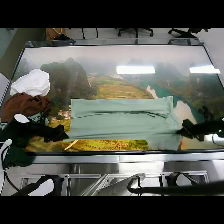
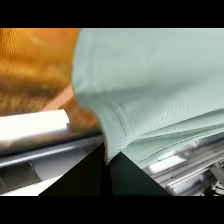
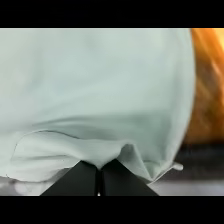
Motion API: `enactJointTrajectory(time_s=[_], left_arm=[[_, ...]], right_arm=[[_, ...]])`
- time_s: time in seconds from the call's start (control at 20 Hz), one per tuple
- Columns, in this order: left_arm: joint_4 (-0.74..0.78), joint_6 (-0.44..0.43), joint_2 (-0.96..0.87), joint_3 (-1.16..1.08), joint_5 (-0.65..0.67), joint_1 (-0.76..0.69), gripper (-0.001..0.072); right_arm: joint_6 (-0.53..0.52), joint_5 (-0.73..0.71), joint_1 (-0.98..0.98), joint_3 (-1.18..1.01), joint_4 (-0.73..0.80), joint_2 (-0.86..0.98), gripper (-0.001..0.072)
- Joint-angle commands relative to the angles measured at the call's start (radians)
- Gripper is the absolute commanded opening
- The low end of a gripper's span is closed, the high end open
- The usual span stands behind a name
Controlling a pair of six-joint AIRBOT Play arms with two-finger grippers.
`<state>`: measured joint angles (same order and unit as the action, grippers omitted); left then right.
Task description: Fold the shirts.
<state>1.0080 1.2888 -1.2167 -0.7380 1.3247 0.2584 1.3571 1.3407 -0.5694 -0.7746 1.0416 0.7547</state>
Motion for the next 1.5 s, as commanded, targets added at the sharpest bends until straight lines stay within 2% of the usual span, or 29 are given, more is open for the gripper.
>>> enactJointTrajectory(time_s=[0.0, 0.15, 0.35, 0.5, 0.55, 0.6, 0.65, 0.7, 0.75, 0.8, 0.85, 1.1, 1.35, 1.45], left_arm=[[0.024, 0.018, 0.026, -0.169, -0.031, -0.054, 0.0008], [0.021, 0.019, -0.083, -0.328, -0.074, -0.100, 0.0008], [0.021, 0.019, -0.289, -0.489, -0.120, -0.148, 0.0010], [0.019, 0.019, -0.435, -0.599, -0.140, -0.174, 0.0013], [0.018, 0.021, -0.478, -0.636, -0.134, -0.181, 0.0014], [0.018, 0.021, -0.511, -0.667, -0.119, -0.186, 0.0016], [0.015, 0.021, -0.541, -0.698, -0.092, -0.190, 0.0228], [0.015, 0.022, -0.561, -0.725, -0.066, -0.193, 0.0553], [0.013, 0.022, -0.576, -0.752, -0.032, -0.193, 0.0678], [0.013, 0.022, -0.587, -0.781, 0.008, -0.193, 0.0677], [0.013, 0.022, -0.594, -0.810, 0.043, -0.192, 0.0677], [0.013, 0.038, -0.593, -0.904, 0.091, -0.184, 0.0677], [0.019, 0.089, -0.592, -0.939, 0.163, -0.125, 0.0664], [0.011, 0.101, -0.592, -0.939, 0.200, -0.103, 0.0658]], right_arm=[[-0.194, -0.148, 0.019, -0.122, -0.266, 0.043, 0.0025], [-0.303, -0.277, 0.142, -0.209, -0.302, 0.182, 0.0025], [-0.348, -0.482, 0.274, -0.263, -0.302, 0.382, 0.0030], [-0.389, -0.530, 0.298, -0.319, -0.302, 0.496, 0.0031], [-0.389, -0.529, 0.297, -0.335, -0.302, 0.518, 0.0061], [-0.389, -0.528, 0.295, -0.346, -0.301, 0.528, 0.0208], [-0.391, -0.519, 0.291, -0.356, -0.297, 0.527, 0.0284], [-0.394, -0.488, 0.284, -0.378, -0.278, 0.520, 0.0298], [-0.393, -0.455, 0.273, -0.402, -0.235, 0.505, 0.0326], [-0.392, -0.428, 0.259, -0.423, -0.177, 0.488, 0.0549], [-0.371, -0.410, 0.238, -0.431, -0.129, 0.475, 0.0685], [-0.324, -0.216, 0.142, -0.430, -0.096, 0.550, 0.0686], [-0.341, -0.179, 0.147, -0.430, -0.192, 0.653, 0.0687], [-0.383, -0.179, 0.155, -0.430, -0.244, 0.674, 0.0686]])
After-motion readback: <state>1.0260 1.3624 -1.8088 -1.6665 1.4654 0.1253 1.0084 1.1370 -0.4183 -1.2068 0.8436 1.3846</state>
